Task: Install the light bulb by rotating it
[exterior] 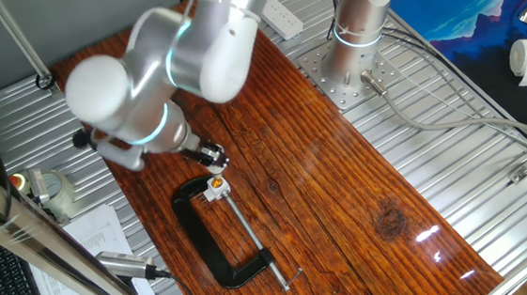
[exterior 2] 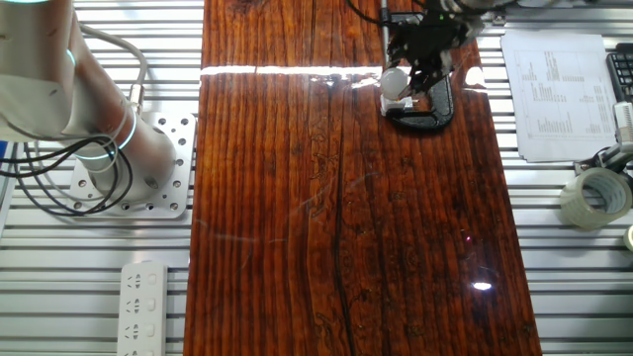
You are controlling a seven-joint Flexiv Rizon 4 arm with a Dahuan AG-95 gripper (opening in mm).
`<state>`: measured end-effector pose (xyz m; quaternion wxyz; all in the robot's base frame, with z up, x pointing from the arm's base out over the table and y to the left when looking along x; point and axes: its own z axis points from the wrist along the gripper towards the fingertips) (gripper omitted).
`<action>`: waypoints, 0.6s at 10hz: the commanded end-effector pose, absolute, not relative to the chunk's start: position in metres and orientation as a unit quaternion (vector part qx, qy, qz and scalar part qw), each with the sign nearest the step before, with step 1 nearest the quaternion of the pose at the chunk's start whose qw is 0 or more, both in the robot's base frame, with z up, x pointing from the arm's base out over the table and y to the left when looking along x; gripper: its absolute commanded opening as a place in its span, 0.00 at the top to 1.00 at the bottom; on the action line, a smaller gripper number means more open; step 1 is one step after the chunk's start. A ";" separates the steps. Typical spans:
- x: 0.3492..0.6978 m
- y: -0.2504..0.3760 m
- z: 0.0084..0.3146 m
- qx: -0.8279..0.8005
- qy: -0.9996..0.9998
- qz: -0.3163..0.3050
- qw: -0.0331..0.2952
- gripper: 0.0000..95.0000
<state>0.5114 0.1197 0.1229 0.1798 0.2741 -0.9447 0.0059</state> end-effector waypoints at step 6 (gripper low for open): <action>0.523 0.125 0.116 0.254 -0.950 0.011 0.181 0.60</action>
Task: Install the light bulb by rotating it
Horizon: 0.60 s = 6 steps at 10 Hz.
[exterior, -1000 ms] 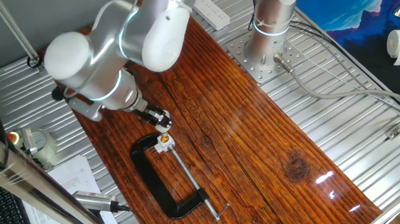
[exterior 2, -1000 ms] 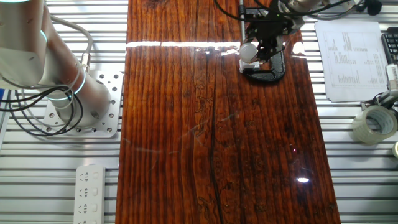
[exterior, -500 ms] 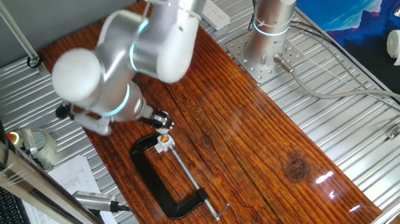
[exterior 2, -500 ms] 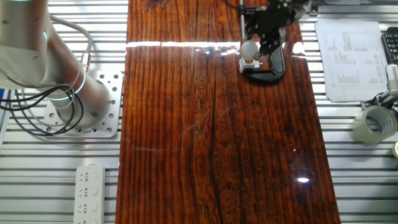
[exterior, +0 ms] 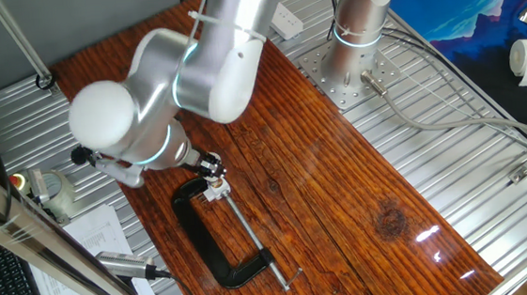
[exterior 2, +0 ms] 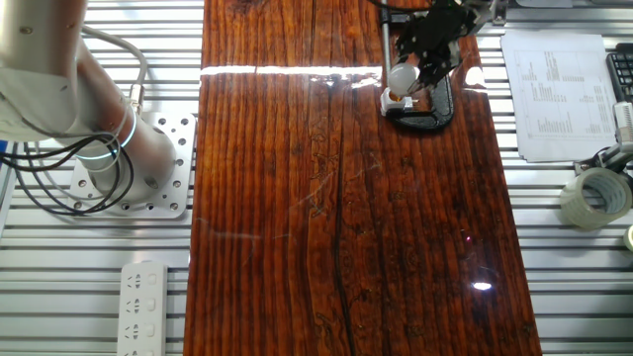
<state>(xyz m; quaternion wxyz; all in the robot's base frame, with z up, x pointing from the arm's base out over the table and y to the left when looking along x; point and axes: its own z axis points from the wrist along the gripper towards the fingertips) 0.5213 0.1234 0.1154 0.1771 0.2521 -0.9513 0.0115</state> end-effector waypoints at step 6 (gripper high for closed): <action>0.529 0.130 0.114 0.249 -0.948 0.015 0.197 0.60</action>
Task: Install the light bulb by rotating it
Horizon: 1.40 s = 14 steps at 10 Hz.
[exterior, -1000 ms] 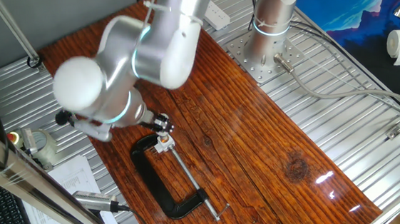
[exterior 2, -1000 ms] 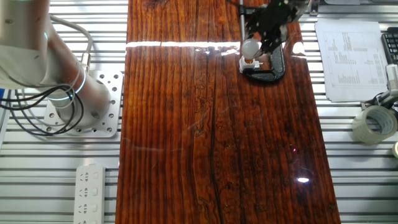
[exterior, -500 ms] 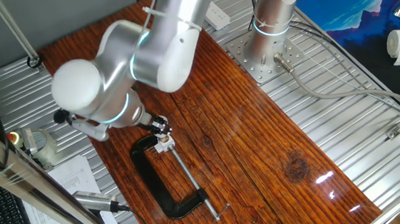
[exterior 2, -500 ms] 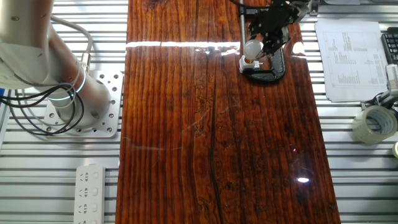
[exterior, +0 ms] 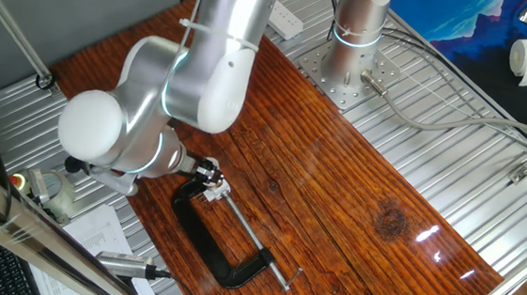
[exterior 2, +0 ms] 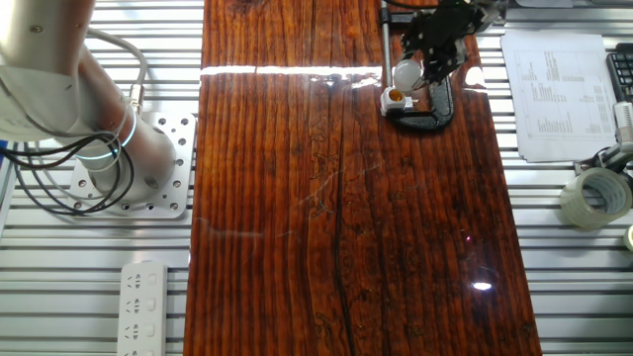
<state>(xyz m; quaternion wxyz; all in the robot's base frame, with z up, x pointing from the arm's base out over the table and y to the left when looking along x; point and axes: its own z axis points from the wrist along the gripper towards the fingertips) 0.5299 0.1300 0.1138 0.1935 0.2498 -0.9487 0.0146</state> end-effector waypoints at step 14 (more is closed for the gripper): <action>0.529 0.126 0.108 0.238 -0.939 0.025 0.246 0.60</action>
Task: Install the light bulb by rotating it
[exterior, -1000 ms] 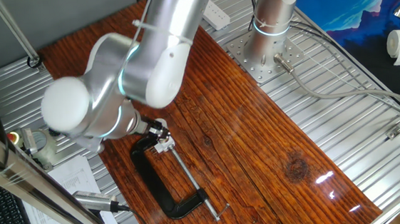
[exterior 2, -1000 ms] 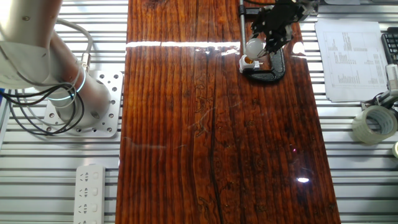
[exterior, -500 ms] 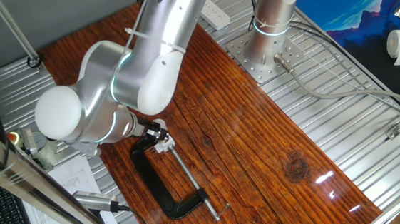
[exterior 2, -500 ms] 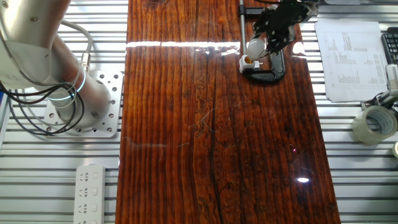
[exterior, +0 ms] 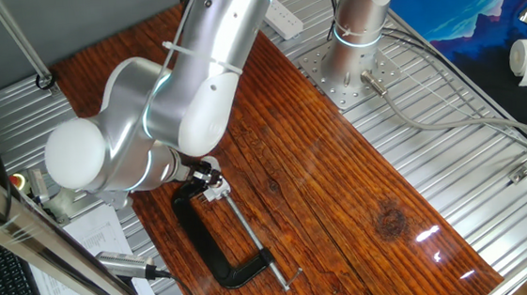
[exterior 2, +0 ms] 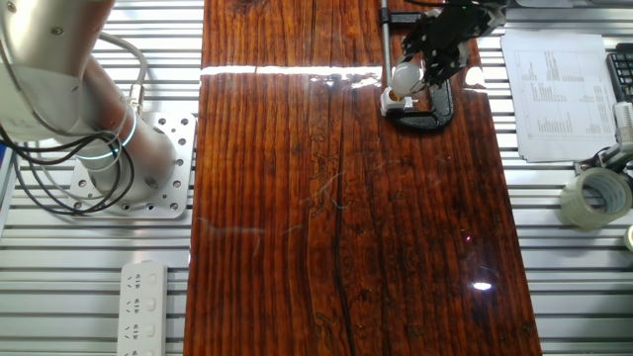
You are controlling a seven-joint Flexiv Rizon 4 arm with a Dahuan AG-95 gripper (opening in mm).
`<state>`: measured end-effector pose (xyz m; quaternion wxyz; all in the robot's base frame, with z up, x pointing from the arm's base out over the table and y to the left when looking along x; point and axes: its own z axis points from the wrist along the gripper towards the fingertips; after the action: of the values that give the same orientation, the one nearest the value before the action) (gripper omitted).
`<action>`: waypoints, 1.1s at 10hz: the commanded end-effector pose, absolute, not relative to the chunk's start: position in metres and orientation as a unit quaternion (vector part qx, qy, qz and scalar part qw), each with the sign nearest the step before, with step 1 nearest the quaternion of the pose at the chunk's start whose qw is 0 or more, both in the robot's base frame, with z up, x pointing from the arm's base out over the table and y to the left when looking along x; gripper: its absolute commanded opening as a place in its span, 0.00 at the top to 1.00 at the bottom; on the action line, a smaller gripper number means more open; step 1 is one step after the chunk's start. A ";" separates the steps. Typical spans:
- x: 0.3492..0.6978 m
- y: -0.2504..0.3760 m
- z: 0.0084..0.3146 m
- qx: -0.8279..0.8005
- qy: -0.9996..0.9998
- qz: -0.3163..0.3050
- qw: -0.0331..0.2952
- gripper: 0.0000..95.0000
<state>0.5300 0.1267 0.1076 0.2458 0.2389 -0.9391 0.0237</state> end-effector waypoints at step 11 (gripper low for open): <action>0.528 0.129 0.102 0.202 -0.940 0.028 0.273 0.60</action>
<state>0.5278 0.1294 0.1014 0.2740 0.2000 -0.9403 0.0287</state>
